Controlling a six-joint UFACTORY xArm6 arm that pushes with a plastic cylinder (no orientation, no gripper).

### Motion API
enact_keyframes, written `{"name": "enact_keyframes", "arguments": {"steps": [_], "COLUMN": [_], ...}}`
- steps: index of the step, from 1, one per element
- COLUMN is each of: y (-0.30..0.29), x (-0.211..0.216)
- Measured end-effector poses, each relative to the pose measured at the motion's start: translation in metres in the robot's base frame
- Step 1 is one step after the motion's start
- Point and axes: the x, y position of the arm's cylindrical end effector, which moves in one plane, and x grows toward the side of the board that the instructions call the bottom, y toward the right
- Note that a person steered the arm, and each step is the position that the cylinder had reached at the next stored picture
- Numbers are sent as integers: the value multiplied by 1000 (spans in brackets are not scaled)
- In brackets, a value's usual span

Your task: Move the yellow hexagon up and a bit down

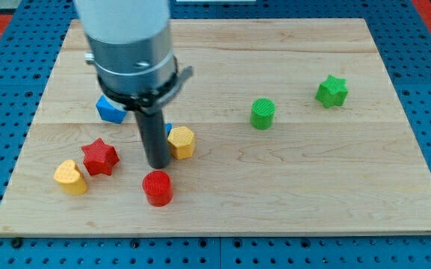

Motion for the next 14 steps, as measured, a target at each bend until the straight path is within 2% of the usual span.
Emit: {"name": "enact_keyframes", "arguments": {"steps": [2, 4, 5, 6, 9, 10, 11, 12, 13, 14], "y": [5, 31, 58, 65, 66, 33, -1, 15, 82, 57], "x": [-14, 14, 1, -26, -55, -89, -103, -164, -130, -113]}}
